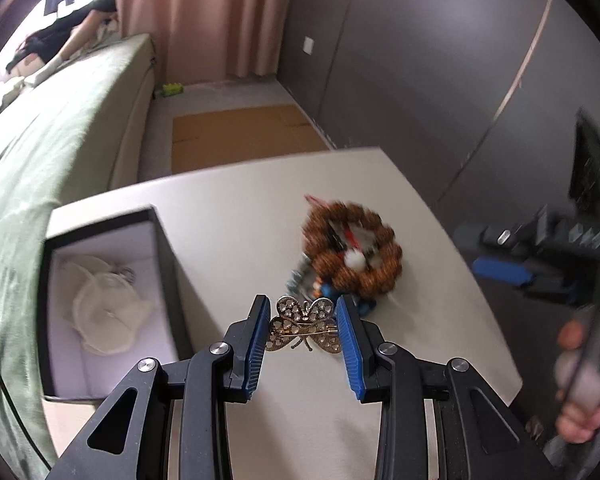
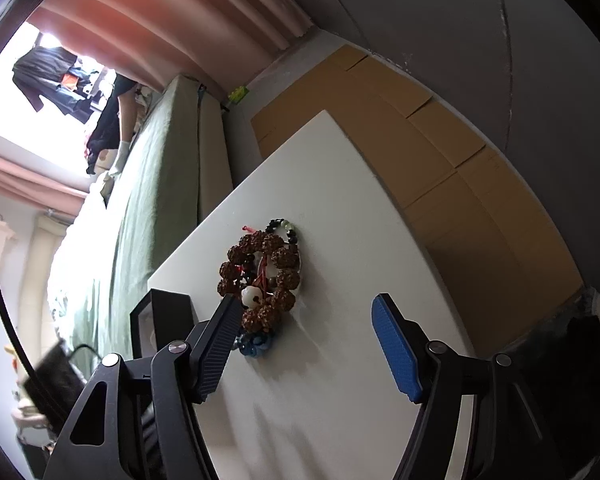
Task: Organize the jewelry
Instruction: 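Grasp the gold butterfly brooch with the left gripper, then place the brooch in the box with left gripper while right carries brown bracelet in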
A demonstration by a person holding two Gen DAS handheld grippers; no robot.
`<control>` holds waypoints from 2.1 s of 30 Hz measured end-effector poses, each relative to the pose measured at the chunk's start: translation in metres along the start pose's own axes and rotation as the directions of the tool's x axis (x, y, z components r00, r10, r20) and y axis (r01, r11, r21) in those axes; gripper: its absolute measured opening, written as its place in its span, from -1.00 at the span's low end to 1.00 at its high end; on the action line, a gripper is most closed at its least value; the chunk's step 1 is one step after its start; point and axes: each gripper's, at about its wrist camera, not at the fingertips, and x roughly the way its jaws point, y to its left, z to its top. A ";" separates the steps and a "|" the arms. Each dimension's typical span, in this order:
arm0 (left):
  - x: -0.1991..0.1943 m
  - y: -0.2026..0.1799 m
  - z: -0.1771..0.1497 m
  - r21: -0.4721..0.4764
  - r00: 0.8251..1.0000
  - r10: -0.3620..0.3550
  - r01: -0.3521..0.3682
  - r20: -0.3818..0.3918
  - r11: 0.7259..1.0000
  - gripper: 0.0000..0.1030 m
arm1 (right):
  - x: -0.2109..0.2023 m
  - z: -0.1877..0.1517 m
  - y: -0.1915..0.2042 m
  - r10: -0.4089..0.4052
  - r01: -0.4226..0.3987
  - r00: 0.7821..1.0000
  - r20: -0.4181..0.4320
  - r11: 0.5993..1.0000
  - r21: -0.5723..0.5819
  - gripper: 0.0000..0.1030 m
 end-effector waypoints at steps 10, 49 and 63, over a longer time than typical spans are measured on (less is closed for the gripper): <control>-0.045 0.066 0.024 -0.130 0.995 0.021 -0.008 0.102 0.991 -0.31 | 0.047 0.005 0.019 -0.051 0.049 0.997 -0.058 0.998 -0.038 0.04; -0.101 0.175 0.014 -0.432 0.985 -0.032 0.102 0.167 0.896 0.23 | 0.005 -0.042 0.157 0.417 -0.358 0.900 0.129 0.874 -0.328 -0.61; -0.119 0.196 0.009 -0.468 0.981 0.002 0.092 0.196 0.879 0.23 | 0.074 -0.057 0.183 0.258 -0.251 0.966 -0.027 0.904 -0.345 -0.33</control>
